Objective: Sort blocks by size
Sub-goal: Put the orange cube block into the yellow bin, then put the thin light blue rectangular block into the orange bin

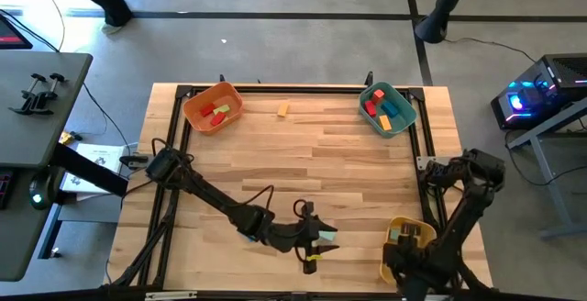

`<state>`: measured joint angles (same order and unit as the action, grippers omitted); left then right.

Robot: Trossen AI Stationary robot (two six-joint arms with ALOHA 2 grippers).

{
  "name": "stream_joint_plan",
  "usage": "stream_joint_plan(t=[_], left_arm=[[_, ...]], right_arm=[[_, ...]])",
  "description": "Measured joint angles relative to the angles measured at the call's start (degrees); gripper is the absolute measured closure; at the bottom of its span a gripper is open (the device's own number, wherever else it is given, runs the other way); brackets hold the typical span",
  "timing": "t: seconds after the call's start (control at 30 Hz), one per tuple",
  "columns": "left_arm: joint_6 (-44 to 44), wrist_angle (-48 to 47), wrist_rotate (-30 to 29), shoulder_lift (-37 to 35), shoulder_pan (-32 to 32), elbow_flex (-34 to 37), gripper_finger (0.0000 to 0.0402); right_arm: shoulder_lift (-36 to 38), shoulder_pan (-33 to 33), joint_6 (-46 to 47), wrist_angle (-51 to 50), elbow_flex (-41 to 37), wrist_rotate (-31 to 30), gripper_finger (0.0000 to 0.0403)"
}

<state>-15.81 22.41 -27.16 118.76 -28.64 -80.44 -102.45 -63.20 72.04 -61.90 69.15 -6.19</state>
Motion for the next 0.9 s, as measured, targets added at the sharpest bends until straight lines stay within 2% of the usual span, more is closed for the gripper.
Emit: stream_joint_plan(t=[0.1,0.2,0.33,0.4,0.47,0.53,0.6,0.67,0.77,0.83,0.9], left_arm=[[-0.1,-0.1,0.0,0.0,0.0,0.0,0.0206],[-0.1,-0.2,0.0,0.0,0.0,0.0,0.0206],[-0.1,-0.3,-0.1,0.0,0.0,0.0,0.0206],[1.0,-0.9,-0.2,0.0,-0.1,0.0,0.0206],[4.0,-2.7,-1.8,-0.1,-0.7,0.0,0.0206],[6.4,-4.9,-8.0,-0.5,-1.9,0.1,0.0206],[7.9,-8.2,-13.7,-2.0,-3.3,0.1,0.0207],[7.8,-13.0,-14.8,-4.4,-3.9,0.1,0.0212],[6.1,-17.5,-13.3,-8.7,-3.7,2.1,0.0226],[6.0,-17.1,-7.9,-12.3,-2.2,5.9,0.0233],[5.6,-12.7,0.1,-15.6,0.4,11.3,0.0238]], right_arm=[[0.0,1.4,-1.5,-1.1,-1.0,1.8,0.02],[0.4,2.2,-3.3,-2.1,-0.5,2.3,0.0183],[3.1,1.3,-2.6,-6.4,2.8,-3.4,0.0181],[4.4,-0.5,-0.4,-9.3,4.9,-9.1,0.0183],[5.9,-2.6,2.1,-10.6,6.5,-17.8,0.0185],[6.8,-5.0,4.6,-9.3,6.6,-30.4,0.0186],[6.9,-7.1,7.1,-6.0,5.4,-46.5,0.0186],[6.8,-7.8,6.9,-0.4,2.9,-57.3,0.0186],[6.8,-6.1,2.7,9.3,-1.5,-63.1,0.0186],[6.7,-3.6,-2.5,17.2,-4.5,-64.9,0.0186],[6.7,-0.6,-9.4,26.2,-7.1,-66.9,0.0186]])
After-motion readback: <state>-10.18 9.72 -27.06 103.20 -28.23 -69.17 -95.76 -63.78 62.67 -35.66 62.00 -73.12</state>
